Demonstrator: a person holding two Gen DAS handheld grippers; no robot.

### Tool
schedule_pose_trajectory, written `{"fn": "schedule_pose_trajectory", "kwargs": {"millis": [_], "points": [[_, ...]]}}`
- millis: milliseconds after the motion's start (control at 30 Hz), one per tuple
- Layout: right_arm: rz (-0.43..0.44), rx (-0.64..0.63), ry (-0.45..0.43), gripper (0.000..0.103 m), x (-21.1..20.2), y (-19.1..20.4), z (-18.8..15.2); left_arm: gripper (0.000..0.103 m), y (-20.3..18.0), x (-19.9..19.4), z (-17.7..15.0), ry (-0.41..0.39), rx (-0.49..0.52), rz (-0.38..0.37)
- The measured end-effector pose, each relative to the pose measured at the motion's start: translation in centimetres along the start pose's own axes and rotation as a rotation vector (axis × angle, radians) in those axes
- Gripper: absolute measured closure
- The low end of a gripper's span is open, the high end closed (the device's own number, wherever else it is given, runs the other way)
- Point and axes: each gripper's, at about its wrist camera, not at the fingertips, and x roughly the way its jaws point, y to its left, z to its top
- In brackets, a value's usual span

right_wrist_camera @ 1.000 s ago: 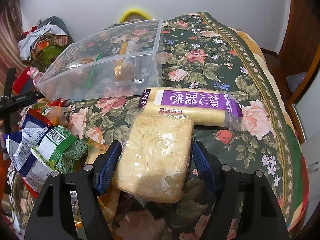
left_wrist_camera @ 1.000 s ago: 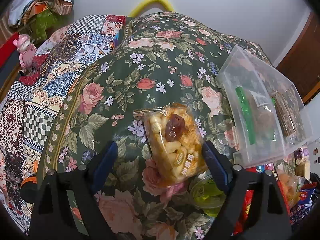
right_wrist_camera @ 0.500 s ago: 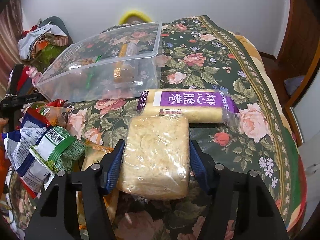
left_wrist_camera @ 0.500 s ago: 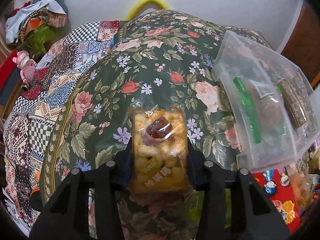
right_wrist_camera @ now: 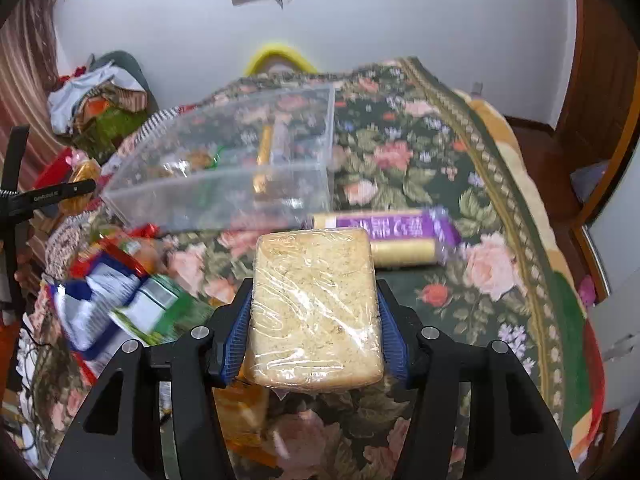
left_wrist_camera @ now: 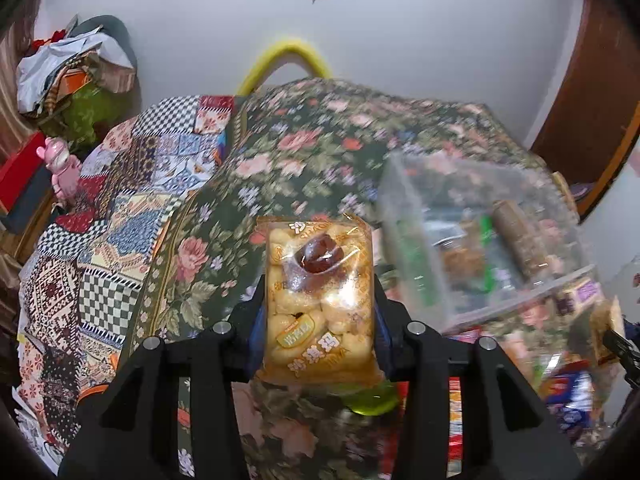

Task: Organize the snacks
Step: 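Lower the cracker bag and rice cake into the clear box and release both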

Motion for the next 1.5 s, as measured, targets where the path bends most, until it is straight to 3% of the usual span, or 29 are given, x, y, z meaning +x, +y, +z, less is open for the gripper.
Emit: {"fn": "schedule_pose_trajectory", "kwargs": {"millis": [333,700,1033,1500], "points": [[0.025,-0.037,-0.158,0.050,-2.9,1.2,4.6,0.059,-3.9,-4.2,2.2,-0.089,0.041,-0.044],[0.061,-0.049,-0.250,0.050,-2.4,3.0,9.0,0.059,-7.8,-3.2,3.0,-0.080,0.084,-0.119],[0.091,-0.053,-0.171,0.050,2.5,4.6,10.6,0.059,-10.1,0.8,2.7,0.003,0.115,-0.163],[0.110,-0.123,-0.018,0.050,8.5,7.0,11.3,0.059,-11.2,4.9,2.5,0.068,0.131,-0.164]]}}
